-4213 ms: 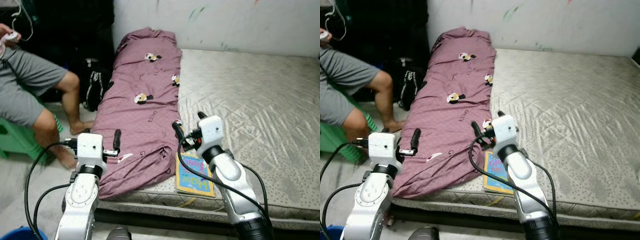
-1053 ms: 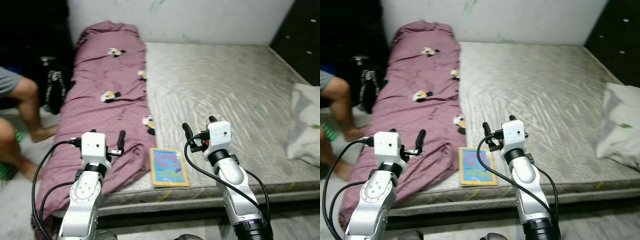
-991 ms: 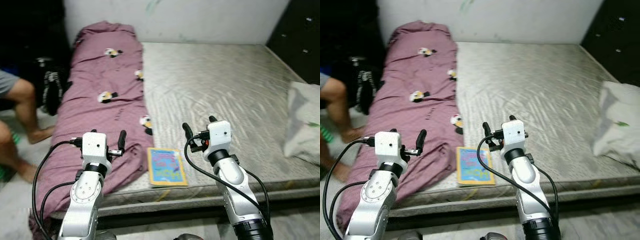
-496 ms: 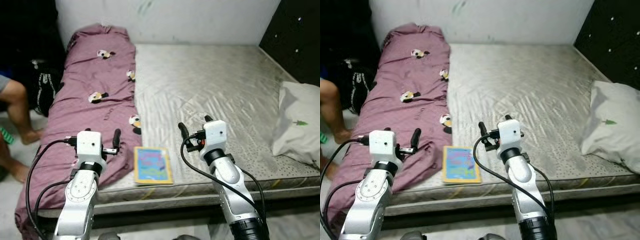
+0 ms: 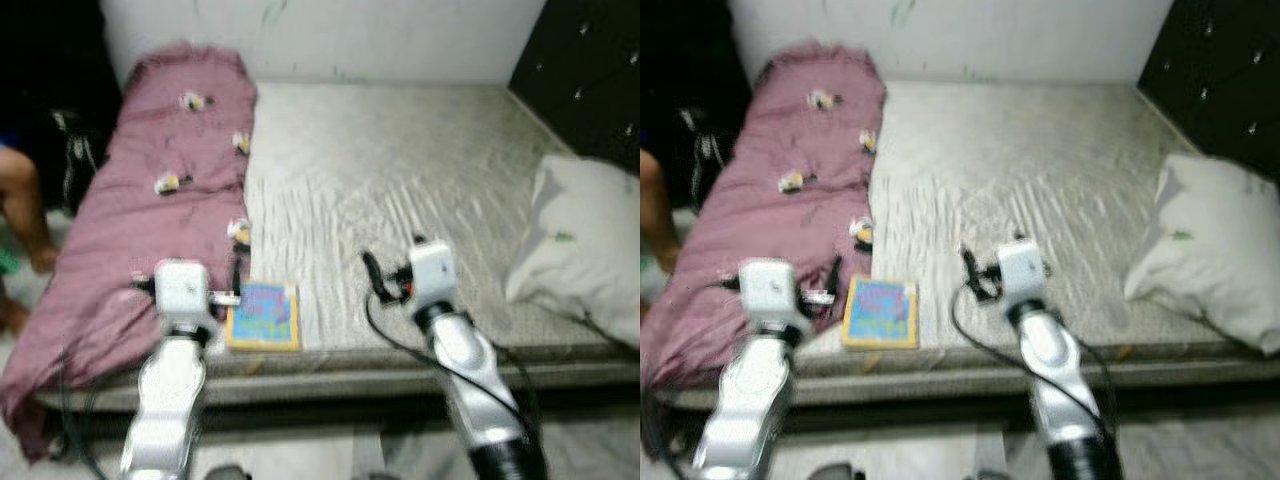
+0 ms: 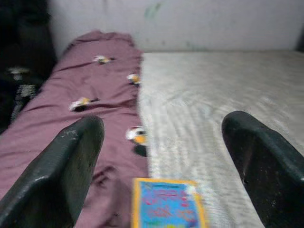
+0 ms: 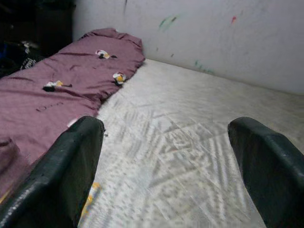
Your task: Clean up the room
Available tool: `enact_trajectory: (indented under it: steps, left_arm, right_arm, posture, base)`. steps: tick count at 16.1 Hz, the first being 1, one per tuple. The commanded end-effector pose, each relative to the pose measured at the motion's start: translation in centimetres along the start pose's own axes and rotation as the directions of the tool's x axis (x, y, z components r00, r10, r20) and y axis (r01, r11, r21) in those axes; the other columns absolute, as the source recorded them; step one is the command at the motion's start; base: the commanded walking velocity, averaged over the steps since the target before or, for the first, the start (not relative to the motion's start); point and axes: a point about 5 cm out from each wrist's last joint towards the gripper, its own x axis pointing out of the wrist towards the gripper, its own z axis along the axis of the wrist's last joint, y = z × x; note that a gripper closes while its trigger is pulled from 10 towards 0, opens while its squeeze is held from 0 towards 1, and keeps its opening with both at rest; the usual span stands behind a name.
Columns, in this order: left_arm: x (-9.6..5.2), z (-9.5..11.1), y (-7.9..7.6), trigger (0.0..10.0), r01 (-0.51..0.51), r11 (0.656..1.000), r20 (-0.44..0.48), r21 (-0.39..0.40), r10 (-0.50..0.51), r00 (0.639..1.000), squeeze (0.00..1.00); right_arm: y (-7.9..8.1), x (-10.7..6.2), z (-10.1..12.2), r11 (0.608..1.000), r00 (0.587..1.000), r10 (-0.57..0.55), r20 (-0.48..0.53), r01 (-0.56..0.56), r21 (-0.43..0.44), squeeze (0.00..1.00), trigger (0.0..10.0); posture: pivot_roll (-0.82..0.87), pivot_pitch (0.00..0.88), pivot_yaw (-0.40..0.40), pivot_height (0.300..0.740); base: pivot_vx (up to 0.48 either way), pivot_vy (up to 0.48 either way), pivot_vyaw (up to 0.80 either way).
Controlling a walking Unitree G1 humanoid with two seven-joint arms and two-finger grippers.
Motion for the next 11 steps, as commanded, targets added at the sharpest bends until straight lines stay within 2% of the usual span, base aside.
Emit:
enact_trajectory:
  steps: [1, 4, 6, 8, 11]
  left_arm:
    - [-0.02, 0.33, 0.18, 10.0, 0.023, 1.0, 0.014, 0.002, -0.023, 1.0, 0.0]
    - [-0.04, 0.29, -0.16, 10.0, 0.038, 0.999, 0.019, -0.006, -0.038, 0.999, 0.0]
    - [0.01, 0.34, -0.33, 10.0, 0.054, 0.998, 0.02, -0.015, -0.054, 0.998, 0.0]
    - [-0.01, 0.47, -0.42, 10.0, 0.072, 0.997, 0.028, -0.03, -0.071, 0.997, 0.0]
    - [-0.04, 0.45, -0.37, 10.0, 0.066, 0.997, 0.025, -0.026, -0.065, 0.998, 0.0]
  right_arm:
    - [0.02, 0.16, 0.21, 1.0, 1.0, -0.013, 0.008, 0.013, 0.013, 0.0, 10.0]
    - [0.55, -0.15, 0.19, 1.0, 1.0, 0.002, 0.014, -0.002, -0.004, 0.0, 10.0]
    - [0.42, 0.0, 0.25, 1.0, 1.0, -0.003, 0.015, 0.003, -0.003, 0.0, 10.0]
    - [0.4, 0.04, 0.23, 1.0, 1.0, -0.009, 0.014, 0.009, -0.002, 0.0, 10.0]
    - [0.28, 0.06, 0.24, 1.0, 1.0, -0.023, 0.016, 0.023, 0.002, 0.0, 10.0]
  posture:
    - [0.01, 0.0, -0.052, 0.74]
    - [0.0, 0.0, -0.048, 0.74]
    - [0.0, 0.0, -0.049, 0.74]
    - [0.01, 0.0, -0.05, 0.74]
    - [0.01, 0.0, -0.049, 0.74]
  base:
    - [0.0, 0.0, 0.0]
    - [0.081, 0.0, 0.0]
    - [0.244, 0.0, 0.51]
    - [0.369, 0.0, 0.52]
    - [0.369, 0.0, 0.0]
